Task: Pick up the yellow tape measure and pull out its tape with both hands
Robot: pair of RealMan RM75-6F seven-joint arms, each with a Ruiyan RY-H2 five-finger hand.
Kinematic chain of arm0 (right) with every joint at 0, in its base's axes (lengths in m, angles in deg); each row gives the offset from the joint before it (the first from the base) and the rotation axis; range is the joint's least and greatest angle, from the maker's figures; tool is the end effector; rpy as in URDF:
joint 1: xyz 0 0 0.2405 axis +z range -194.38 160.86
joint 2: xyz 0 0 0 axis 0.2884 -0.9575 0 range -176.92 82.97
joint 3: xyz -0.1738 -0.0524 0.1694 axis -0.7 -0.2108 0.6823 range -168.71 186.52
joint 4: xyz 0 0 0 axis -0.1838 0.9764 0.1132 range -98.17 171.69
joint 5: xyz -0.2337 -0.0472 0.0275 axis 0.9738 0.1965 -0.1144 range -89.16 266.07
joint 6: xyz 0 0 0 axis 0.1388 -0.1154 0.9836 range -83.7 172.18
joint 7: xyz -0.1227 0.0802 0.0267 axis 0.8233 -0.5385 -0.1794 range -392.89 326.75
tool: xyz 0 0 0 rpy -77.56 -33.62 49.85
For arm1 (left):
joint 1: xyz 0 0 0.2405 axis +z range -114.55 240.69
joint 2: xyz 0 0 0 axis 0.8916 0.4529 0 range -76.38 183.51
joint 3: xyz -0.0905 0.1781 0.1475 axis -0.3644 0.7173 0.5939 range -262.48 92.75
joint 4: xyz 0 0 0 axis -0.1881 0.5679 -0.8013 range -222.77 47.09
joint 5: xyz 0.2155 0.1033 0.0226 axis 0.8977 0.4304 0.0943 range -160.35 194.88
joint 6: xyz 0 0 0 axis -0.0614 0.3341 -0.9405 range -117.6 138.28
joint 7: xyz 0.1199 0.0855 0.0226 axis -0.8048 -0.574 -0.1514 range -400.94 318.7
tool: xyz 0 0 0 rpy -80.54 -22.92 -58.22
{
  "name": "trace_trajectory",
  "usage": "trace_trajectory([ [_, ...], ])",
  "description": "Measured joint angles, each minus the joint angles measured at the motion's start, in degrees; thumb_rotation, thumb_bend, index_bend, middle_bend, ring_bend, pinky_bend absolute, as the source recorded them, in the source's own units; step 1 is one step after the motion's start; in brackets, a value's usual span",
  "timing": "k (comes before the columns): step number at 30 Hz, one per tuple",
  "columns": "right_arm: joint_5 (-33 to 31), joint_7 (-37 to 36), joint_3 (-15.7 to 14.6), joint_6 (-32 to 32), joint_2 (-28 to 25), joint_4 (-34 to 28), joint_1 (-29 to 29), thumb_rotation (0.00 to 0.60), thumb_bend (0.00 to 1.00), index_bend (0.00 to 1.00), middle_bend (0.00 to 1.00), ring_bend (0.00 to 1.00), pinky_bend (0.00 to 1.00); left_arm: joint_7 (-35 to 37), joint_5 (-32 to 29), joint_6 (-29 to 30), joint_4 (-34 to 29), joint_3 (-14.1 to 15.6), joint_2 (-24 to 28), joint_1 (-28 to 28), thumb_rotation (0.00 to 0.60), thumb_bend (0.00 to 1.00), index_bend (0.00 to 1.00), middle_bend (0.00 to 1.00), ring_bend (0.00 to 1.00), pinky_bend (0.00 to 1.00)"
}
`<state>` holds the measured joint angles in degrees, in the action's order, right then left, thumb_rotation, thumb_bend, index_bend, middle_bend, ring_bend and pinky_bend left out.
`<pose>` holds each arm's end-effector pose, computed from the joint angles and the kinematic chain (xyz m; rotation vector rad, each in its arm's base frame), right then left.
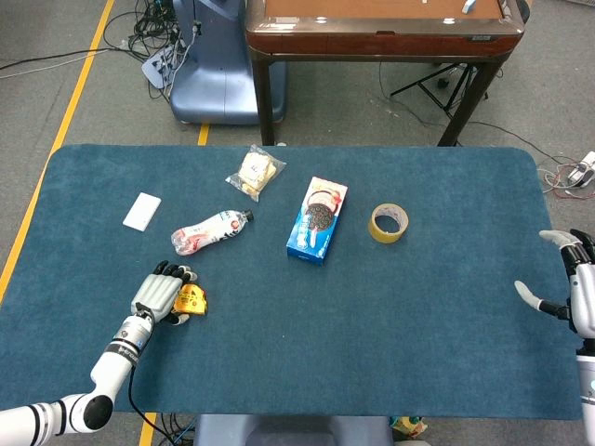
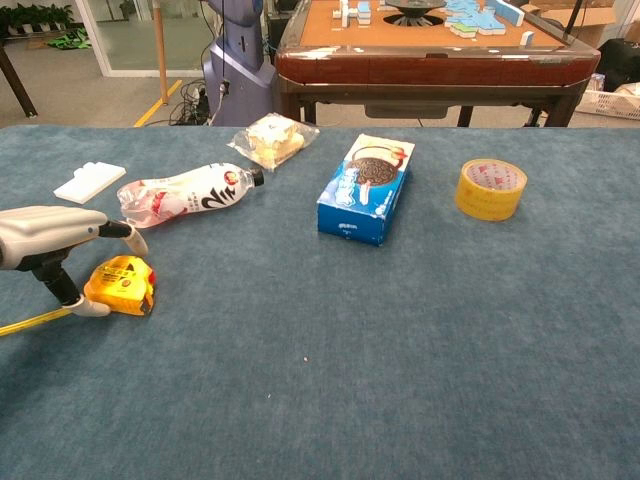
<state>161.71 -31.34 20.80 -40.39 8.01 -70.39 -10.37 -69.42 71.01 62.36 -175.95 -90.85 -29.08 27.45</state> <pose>-0.2789 -0.2241 0.1828 1.1514 -0.9343 0.9905 -0.2233 0.3180 -0.0324 -1.8229 -1.0532 -0.5839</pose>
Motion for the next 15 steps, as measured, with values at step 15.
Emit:
trace_trajectory([
  [15,-0.4,0.9,-0.1,0.3,0.1,-0.4,0.2,0.600,0.26,0.25,0.24,0.14,0.16,4.9,-0.5,-0.9,2.3,-0.2,-1.1,-0.7,0.600,0.19,0.39,0.38,0.22,0.02],
])
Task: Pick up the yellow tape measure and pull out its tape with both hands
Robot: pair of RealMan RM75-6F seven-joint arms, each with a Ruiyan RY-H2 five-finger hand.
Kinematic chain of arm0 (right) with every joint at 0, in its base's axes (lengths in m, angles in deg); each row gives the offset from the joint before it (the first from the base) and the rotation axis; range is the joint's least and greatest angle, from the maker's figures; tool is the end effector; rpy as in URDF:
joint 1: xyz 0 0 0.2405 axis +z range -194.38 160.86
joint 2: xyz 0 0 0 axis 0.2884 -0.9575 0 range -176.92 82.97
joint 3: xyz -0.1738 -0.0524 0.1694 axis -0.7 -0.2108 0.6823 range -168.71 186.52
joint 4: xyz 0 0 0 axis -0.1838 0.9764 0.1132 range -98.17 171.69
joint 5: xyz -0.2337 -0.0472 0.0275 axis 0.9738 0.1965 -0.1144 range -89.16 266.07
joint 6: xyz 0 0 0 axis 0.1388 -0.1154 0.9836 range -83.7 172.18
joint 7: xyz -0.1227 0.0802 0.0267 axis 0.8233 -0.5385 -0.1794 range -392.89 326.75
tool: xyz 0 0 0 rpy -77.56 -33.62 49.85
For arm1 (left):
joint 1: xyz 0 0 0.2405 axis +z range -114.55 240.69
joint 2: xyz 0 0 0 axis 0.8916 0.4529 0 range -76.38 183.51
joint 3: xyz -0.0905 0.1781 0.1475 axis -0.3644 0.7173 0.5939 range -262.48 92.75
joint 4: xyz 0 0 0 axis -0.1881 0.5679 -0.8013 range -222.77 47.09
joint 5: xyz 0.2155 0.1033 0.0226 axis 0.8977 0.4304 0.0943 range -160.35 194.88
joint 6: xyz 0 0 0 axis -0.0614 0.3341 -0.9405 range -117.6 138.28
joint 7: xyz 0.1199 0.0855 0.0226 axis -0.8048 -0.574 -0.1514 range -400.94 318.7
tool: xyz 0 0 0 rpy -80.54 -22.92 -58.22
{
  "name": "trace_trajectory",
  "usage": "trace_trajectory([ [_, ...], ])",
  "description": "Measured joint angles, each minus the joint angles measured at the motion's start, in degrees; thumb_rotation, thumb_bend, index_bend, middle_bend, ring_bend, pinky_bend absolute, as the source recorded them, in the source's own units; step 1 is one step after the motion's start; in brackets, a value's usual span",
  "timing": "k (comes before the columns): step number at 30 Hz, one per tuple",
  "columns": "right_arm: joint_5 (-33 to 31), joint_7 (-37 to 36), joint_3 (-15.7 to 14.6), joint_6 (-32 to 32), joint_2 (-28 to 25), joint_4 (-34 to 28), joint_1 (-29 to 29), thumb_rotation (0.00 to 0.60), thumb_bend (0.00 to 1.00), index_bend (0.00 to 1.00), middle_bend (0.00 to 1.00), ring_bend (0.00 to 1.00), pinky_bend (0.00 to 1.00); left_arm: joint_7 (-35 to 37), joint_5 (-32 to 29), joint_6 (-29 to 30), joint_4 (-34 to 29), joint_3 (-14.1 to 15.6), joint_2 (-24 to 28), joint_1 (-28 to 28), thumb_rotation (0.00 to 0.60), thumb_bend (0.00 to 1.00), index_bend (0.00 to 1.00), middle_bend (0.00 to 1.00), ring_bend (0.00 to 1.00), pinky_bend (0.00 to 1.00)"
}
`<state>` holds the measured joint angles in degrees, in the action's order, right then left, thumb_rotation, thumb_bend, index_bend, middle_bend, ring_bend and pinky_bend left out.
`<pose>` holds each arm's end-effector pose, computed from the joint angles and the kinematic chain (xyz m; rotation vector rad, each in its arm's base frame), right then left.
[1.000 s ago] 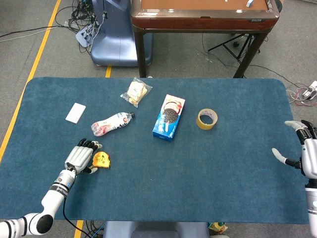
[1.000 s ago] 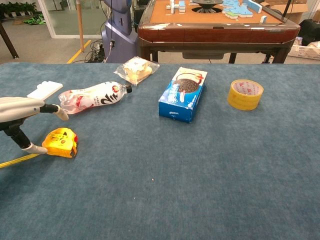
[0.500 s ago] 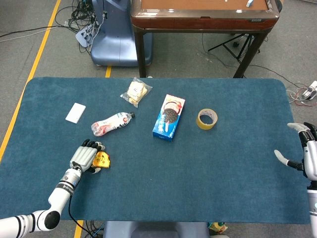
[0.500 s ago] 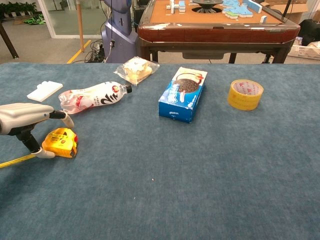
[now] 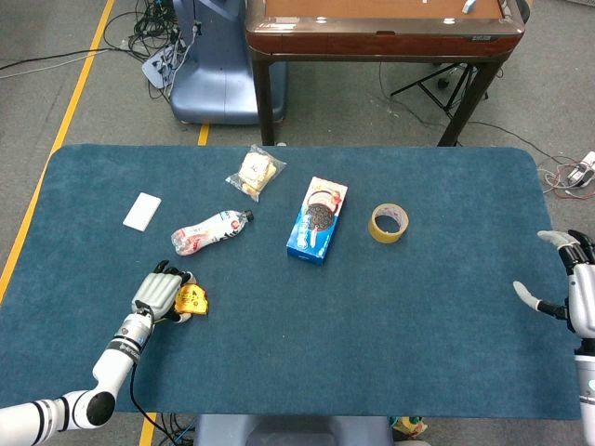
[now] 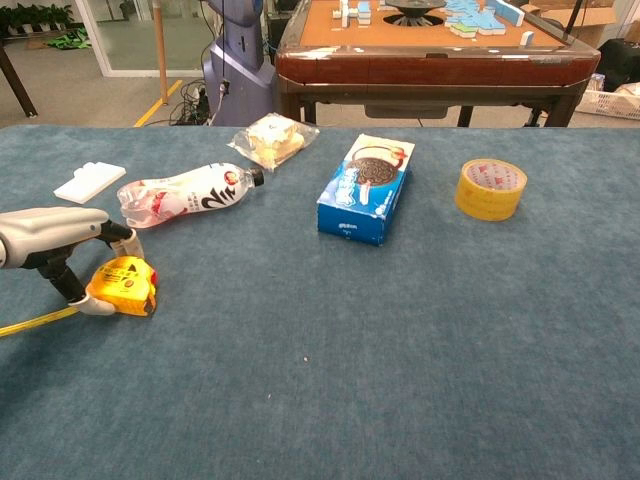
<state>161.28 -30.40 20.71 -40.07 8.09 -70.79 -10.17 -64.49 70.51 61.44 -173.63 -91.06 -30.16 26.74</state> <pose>-0.2779 -0.2245 0.1808 1.1561 -0.9377 0.9780 -0.2261 0.3247 -0.0359 -1.7849 -1.1279 -0.6222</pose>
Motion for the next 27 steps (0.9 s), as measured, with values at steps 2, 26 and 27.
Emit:
trace_trajectory([
  [2,-0.1,0.2,0.0,0.0,0.0,-0.1,0.0,0.600,0.26,0.25,0.24,0.14,0.16,1.2,0.1,-0.2,0.6,-0.2,-0.2,0.0,0.600,0.19,0.42,0.42,0.25,0.02],
  [26,-0.1,5.1,1.8,11.3,4.8,-5.2,10.7,0.600,0.26,0.15,0.13,0.07,0.13,22.0,1.3,-0.8,-12.8,-9.0,8.4,1.3,0.600,0.19,0.48,0.49,0.30,0.02],
  [27,-0.4,5.3,2.0,12.0,5.6,-5.4,11.5,0.600,0.26,0.14,0.12,0.07,0.13,22.2,1.0,-0.5,-13.6,-9.5,8.6,1.2,0.600,0.19,0.48,0.49,0.30,0.02],
])
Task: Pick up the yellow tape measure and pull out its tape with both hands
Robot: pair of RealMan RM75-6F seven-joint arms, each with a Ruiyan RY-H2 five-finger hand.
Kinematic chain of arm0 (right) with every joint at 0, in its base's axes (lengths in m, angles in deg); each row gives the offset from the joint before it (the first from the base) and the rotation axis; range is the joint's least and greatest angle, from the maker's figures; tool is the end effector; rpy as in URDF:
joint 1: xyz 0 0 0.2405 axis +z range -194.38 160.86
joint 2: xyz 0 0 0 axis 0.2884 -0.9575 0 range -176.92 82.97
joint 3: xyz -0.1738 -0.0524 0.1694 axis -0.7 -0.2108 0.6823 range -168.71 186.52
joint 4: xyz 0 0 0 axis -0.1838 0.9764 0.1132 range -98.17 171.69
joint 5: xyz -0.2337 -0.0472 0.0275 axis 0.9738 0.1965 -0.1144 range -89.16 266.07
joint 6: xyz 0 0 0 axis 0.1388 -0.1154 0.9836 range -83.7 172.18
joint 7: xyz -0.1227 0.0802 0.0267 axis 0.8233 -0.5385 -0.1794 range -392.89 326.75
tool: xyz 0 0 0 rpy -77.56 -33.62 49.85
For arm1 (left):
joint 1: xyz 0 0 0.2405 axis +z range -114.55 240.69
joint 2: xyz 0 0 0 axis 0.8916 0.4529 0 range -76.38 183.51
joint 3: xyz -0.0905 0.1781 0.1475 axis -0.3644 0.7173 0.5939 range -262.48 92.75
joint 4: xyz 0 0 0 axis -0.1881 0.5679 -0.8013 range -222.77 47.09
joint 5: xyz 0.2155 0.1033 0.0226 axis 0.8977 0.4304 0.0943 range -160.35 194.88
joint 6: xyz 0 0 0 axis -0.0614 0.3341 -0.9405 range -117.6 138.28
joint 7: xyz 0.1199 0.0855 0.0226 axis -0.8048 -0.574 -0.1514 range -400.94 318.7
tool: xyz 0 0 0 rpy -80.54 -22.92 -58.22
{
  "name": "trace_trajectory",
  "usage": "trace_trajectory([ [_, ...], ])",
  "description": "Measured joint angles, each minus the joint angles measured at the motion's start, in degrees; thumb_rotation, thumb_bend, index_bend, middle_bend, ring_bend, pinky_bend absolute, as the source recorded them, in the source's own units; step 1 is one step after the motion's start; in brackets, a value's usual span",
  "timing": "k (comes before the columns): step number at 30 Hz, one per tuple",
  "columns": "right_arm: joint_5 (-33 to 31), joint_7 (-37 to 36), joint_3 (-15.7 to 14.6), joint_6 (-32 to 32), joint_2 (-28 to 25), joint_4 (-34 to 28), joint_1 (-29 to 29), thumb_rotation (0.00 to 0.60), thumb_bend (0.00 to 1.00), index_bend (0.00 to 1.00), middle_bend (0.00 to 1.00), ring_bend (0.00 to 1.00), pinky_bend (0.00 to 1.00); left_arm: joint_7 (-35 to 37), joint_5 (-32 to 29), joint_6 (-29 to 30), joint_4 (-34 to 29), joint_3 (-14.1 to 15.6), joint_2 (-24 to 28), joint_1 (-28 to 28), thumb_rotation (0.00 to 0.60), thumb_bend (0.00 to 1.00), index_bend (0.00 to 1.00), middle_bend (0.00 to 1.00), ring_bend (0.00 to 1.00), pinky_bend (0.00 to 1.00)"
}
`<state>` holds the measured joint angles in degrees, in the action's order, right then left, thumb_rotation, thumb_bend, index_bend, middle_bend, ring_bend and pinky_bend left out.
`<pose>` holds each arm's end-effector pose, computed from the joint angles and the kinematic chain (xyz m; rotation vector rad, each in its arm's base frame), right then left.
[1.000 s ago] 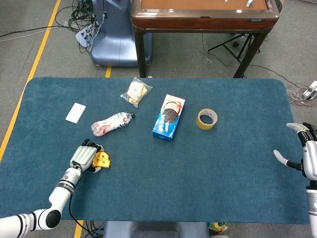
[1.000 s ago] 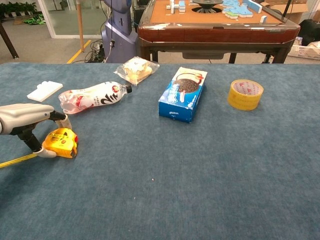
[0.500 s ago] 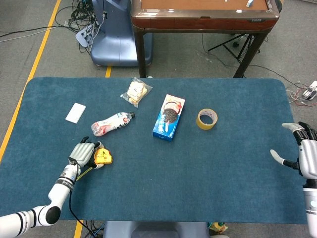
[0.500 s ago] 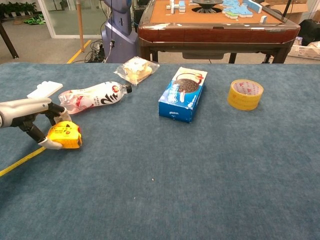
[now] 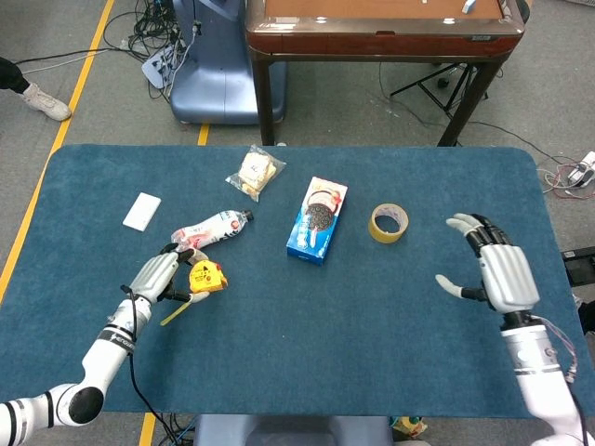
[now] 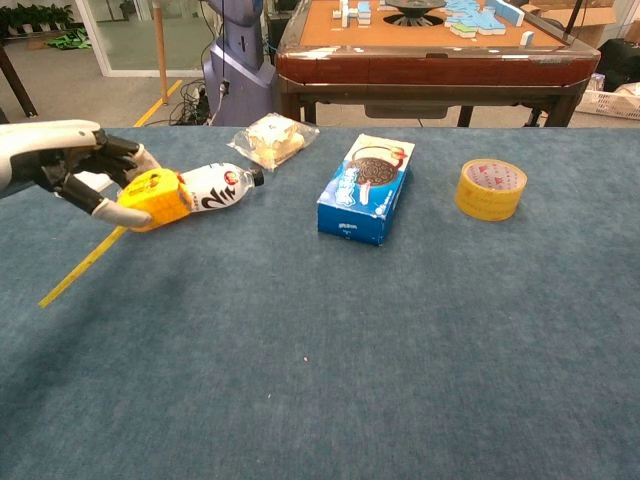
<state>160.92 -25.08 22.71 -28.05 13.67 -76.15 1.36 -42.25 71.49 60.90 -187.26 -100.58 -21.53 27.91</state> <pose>-0.1961 -0.2727 0.1186 1.4232 -1.0495 1.1125 -0.1642 0.3386 0.0144 -1.5497 -1.5028 -1.0695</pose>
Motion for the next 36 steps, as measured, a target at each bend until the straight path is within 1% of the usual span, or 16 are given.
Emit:
trace_trajectory([
  [5,-1.8,1.3,1.7,3.5,5.3,-0.3,5.2,0.600,0.26,0.12,0.12,0.06,0.12,0.4,-2.6,1.9,-3.9,-2.4,0.3,-1.4,0.600,0.19,0.47,0.49,0.30,0.02],
  [10,-5.1,3.0,3.7,6.4,10.6,0.6,10.4,0.600,0.26,0.12,0.12,0.06,0.12,-2.2,-5.2,4.1,-5.6,-3.4,-0.8,-3.3,0.600,0.19,0.47,0.49,0.30,0.02],
  [17,-12.5,6.9,7.3,9.6,18.6,3.6,18.7,0.600,0.26,0.12,0.12,0.06,0.12,-7.1,-10.6,7.2,-7.0,-4.2,-3.2,-6.4,0.600,0.19,0.46,0.49,0.30,0.02],
  [25,-18.2,10.3,9.7,11.3,23.9,6.3,25.4,0.600,0.26,0.12,0.12,0.06,0.11,-8.6,-16.3,8.4,-8.2,-5.5,-3.8,-8.5,0.600,0.19,0.46,0.49,0.30,0.02],
  [29,-22.4,12.2,10.8,12.1,27.2,8.0,29.4,0.600,0.26,0.12,0.12,0.06,0.11,-8.8,-18.9,8.7,-8.9,-6.2,-3.4,-9.4,0.600,0.19,0.46,0.49,0.30,0.02],
  [36,-27.0,14.4,11.8,12.9,30.8,10.8,34.4,0.600,0.26,0.12,0.12,0.06,0.11,-8.1,-20.7,9.1,-9.5,-6.8,-2.4,-9.8,0.600,0.19,0.46,0.49,0.30,0.02],
])
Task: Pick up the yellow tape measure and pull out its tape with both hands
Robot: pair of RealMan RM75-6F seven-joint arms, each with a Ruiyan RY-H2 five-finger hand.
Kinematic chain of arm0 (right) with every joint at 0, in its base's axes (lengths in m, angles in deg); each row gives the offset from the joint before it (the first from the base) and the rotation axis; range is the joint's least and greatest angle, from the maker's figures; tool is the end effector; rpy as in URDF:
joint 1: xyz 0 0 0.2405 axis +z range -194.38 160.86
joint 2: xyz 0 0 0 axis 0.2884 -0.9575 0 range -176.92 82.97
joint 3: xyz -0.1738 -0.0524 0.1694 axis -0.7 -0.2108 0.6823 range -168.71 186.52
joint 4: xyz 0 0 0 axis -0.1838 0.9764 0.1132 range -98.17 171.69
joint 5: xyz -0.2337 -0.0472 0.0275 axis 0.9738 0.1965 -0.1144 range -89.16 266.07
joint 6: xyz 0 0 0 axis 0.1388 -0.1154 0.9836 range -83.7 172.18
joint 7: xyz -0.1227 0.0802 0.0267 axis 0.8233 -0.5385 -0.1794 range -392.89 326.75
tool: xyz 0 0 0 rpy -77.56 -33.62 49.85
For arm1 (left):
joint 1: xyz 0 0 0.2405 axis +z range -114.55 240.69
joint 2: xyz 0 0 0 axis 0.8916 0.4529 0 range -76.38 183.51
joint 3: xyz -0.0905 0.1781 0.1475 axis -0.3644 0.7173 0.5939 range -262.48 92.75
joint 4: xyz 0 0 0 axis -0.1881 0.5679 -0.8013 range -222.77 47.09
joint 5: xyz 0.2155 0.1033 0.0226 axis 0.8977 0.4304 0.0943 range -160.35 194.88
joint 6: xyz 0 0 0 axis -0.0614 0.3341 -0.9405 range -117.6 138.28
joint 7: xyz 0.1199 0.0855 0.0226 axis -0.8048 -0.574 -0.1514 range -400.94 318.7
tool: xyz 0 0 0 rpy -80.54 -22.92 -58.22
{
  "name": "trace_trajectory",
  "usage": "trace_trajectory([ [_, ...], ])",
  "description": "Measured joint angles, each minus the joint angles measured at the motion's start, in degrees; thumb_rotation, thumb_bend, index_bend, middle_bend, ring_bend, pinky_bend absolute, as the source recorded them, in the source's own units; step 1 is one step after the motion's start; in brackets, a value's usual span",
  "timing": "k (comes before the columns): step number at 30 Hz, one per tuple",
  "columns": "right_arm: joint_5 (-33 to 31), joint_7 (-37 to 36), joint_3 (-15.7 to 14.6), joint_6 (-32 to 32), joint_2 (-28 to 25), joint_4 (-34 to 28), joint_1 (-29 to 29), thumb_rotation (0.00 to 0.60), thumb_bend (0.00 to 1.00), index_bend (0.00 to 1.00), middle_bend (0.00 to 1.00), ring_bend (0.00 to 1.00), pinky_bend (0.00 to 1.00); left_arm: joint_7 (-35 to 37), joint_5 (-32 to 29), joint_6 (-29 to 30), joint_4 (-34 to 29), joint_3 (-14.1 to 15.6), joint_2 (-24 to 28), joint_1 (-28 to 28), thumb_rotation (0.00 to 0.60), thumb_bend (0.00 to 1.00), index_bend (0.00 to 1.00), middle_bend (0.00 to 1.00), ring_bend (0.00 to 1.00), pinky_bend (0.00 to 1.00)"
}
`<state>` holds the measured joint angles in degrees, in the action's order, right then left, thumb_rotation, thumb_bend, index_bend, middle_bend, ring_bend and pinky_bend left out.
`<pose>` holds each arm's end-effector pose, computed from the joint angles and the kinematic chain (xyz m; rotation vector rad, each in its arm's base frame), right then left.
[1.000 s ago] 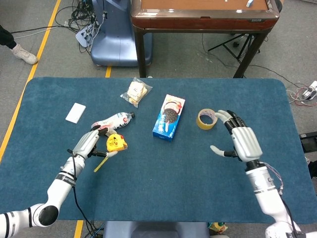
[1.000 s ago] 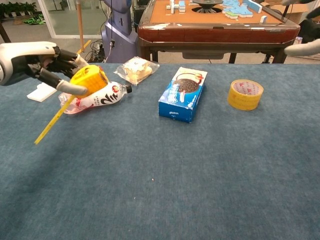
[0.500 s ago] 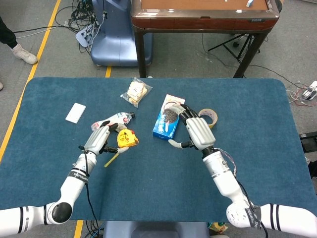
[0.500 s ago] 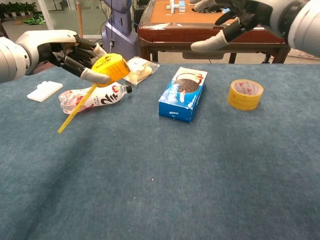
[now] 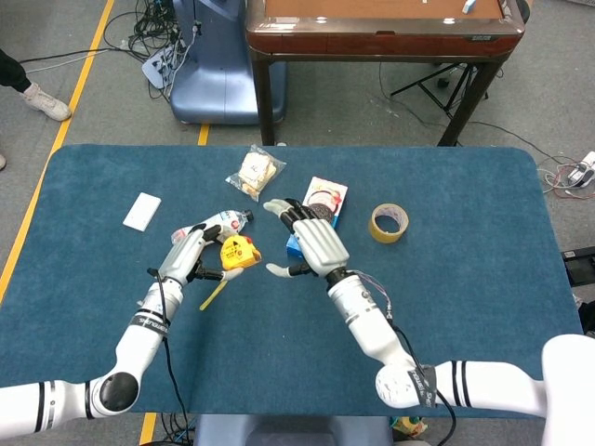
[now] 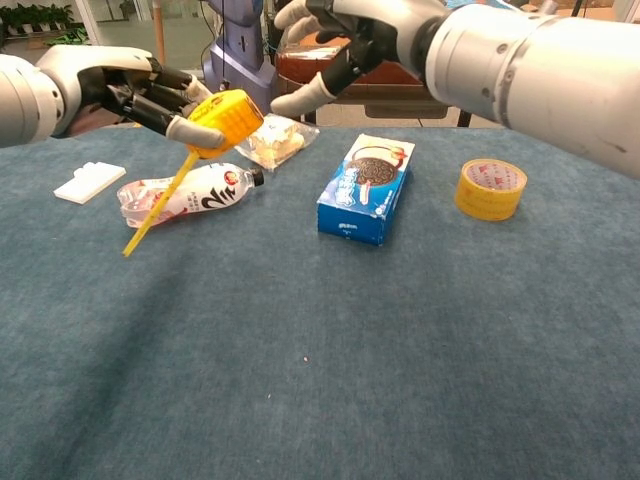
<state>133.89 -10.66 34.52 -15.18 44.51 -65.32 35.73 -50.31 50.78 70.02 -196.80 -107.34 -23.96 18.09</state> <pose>0.0173 -0.3455 -0.0224 1.7182 -1.2902 1.3412 -0.0774 0.3500 0.0200 -1.3949 -1.6306 -1.2015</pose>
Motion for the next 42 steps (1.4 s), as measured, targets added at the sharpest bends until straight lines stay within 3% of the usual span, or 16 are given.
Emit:
trace_trajectory([
  [26,-3.2,0.1,0.7,-2.1,5.1,6.5,6.7,0.600,0.26,0.12,0.13,0.06,0.11,0.8,-0.8,0.6,-1.3,0.7,1.7,-1.1,0.600,0.19,0.46,0.49,0.30,0.02],
  [36,-3.9,0.5,0.5,-3.2,5.6,7.4,7.3,0.600,0.39,0.12,0.16,0.06,0.11,1.3,-0.7,0.8,-1.3,1.0,2.2,-1.0,0.600,0.19,0.46,0.49,0.30,0.02],
  [42,-4.4,0.7,0.7,-3.8,5.8,7.8,7.7,0.600,0.42,0.15,0.17,0.07,0.11,1.8,-0.5,0.6,-1.2,1.2,2.5,-0.9,0.600,0.19,0.46,0.49,0.30,0.02],
])
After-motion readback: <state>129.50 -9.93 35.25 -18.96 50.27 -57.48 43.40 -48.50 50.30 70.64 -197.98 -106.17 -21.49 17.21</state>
